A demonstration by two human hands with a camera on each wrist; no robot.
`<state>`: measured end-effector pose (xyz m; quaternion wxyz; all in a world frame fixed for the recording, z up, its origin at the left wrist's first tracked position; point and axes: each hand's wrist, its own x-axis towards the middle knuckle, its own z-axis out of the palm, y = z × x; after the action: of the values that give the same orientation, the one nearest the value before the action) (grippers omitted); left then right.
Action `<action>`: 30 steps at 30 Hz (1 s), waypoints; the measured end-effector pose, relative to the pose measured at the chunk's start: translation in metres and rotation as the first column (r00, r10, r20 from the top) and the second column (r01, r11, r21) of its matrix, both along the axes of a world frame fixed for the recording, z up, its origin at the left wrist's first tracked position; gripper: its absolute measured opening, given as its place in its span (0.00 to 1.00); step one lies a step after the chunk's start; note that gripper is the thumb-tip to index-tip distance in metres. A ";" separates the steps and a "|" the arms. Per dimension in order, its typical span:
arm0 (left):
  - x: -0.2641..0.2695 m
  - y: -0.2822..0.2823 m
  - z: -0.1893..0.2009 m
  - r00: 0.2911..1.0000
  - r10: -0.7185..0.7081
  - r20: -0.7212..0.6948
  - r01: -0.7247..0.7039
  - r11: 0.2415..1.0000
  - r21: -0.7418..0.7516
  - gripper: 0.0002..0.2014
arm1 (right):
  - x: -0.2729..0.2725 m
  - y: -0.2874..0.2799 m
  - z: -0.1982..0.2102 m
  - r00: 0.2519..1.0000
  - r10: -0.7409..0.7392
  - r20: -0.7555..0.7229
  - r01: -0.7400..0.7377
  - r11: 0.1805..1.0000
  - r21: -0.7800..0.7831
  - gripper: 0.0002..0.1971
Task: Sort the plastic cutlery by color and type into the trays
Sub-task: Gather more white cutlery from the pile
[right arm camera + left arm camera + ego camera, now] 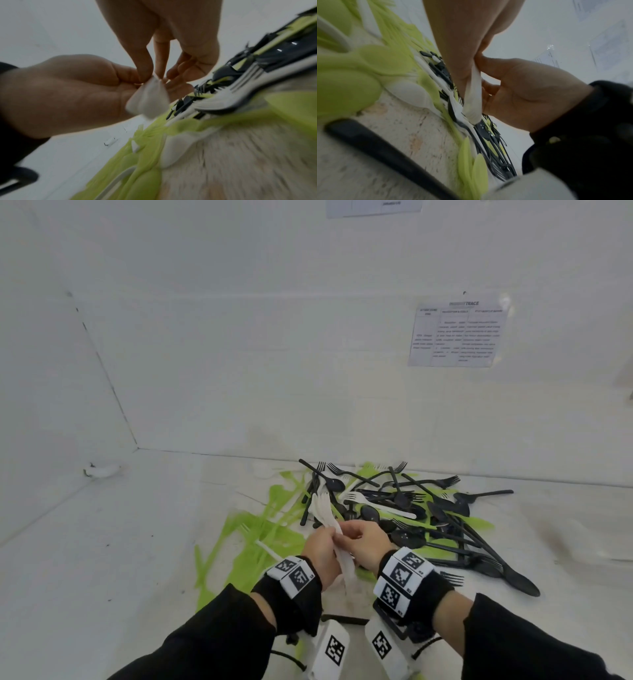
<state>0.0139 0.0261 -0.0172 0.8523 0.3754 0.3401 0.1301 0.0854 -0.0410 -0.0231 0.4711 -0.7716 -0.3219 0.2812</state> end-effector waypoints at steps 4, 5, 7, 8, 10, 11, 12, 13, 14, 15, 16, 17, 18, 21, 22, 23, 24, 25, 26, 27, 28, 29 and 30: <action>0.001 0.026 -0.003 0.997 0.058 -0.046 -0.053 0.993 0.107 0.16 | 0.009 0.024 0.025 0.975 0.175 0.137 -0.151 0.973 -0.175 0.15; 0.001 0.032 -0.002 0.995 0.082 -0.057 -0.073 0.988 0.138 0.15 | 0.017 0.033 0.033 0.967 0.175 0.183 -0.135 0.968 -0.212 0.16; -0.001 0.046 0.002 0.991 0.117 -0.068 -0.105 0.983 0.152 0.14 | 0.039 0.060 0.044 0.972 0.108 0.209 -0.055 0.968 -0.246 0.14; -0.002 0.052 0.002 0.989 0.126 -0.074 -0.113 0.980 0.163 0.13 | 0.050 0.075 0.049 0.975 0.086 0.205 -0.029 0.963 -0.268 0.13; -0.004 0.063 0.003 0.986 0.133 -0.096 -0.114 0.976 0.184 0.12 | 0.070 0.108 0.050 0.968 0.077 0.238 0.006 0.944 -0.329 0.14; -0.006 0.067 0.005 0.985 0.134 -0.106 -0.112 0.976 0.188 0.12 | 0.077 0.120 0.049 0.957 0.083 0.276 0.021 0.934 -0.355 0.14; -0.006 0.071 0.004 0.984 0.135 -0.117 -0.112 0.975 0.190 0.13 | 0.084 0.134 0.046 0.951 0.079 0.300 0.038 0.930 -0.366 0.15; -0.006 0.075 0.004 0.982 0.137 -0.132 -0.111 0.976 0.189 0.14 | 0.091 0.147 0.038 0.943 0.072 0.324 0.052 0.932 -0.359 0.17; -0.005 0.079 0.004 0.979 0.141 -0.146 -0.113 0.977 0.182 0.15 | 0.097 0.159 0.029 0.932 0.091 0.351 0.053 0.922 -0.382 0.17; -0.004 0.083 0.004 0.977 0.145 -0.158 -0.118 0.978 0.172 0.15 | 0.102 0.169 0.019 0.918 0.127 0.376 0.043 0.909 -0.414 0.17; -0.003 0.086 0.004 0.974 0.149 -0.169 -0.122 0.979 0.161 0.13 | 0.107 0.179 0.008 0.907 0.157 0.392 0.038 0.895 -0.445 0.17; -0.003 0.089 0.004 0.973 0.154 -0.174 -0.128 0.980 0.154 0.12 | 0.110 0.187 0.000 0.890 0.190 0.415 0.030 0.883 -0.468 0.17; -0.002 0.093 0.004 0.971 0.160 -0.179 -0.134 0.980 0.147 0.11 | 0.113 0.194 -0.008 0.886 0.196 0.421 0.034 0.876 -0.481 0.17; 0.000 0.102 0.004 0.965 0.182 -0.188 -0.155 0.976 0.151 0.09 | 0.114 0.202 -0.013 0.843 0.260 0.470 0.047 0.836 -0.547 0.14; 0.001 0.105 0.003 0.963 0.193 -0.189 -0.165 0.974 0.153 0.09 | 0.115 0.204 -0.014 0.835 0.266 0.483 0.058 0.828 -0.557 0.13; 0.002 0.108 0.002 0.960 0.204 -0.190 -0.176 0.972 0.154 0.09 | 0.116 0.204 -0.016 0.821 0.285 0.496 0.061 0.818 -0.572 0.12; 0.002 0.110 0.000 0.958 0.213 -0.192 -0.186 0.971 0.150 0.09 | 0.118 0.206 -0.017 0.824 0.295 0.484 0.054 0.809 -0.586 0.13; 0.001 0.111 -0.002 0.956 0.218 -0.194 -0.191 0.970 0.149 0.09 | 0.116 0.201 -0.013 0.823 0.308 0.477 0.042 0.805 -0.591 0.13; 0.001 0.112 -0.003 0.955 0.220 -0.199 -0.192 0.970 0.150 0.09 | 0.113 0.197 -0.007 0.824 0.319 0.468 0.037 0.793 -0.607 0.13; 0.000 0.113 -0.004 0.954 0.219 -0.204 -0.190 0.970 0.153 0.09 | 0.111 0.192 -0.002 0.820 0.337 0.463 0.030 0.781 -0.623 0.11; -0.001 0.113 -0.004 0.954 0.217 -0.206 -0.188 0.970 0.154 0.09 | 0.113 0.188 0.000 0.821 0.364 0.440 0.024 0.748 -0.664 0.09; -0.002 0.113 -0.005 0.955 0.214 -0.205 -0.184 0.970 0.156 0.09 | 0.113 0.182 0.005 0.822 0.371 0.432 0.023 0.737 -0.676 0.08; -0.003 0.114 -0.006 0.954 0.216 -0.206 -0.186 0.970 0.156 0.09 | 0.112 0.177 0.010 0.826 0.373 0.423 0.023 0.728 -0.686 0.09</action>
<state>0.0114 0.1397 -0.0229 0.7641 0.4075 0.4598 0.1964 0.1971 0.1363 -0.0133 0.0261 -0.8982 -0.3926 0.1958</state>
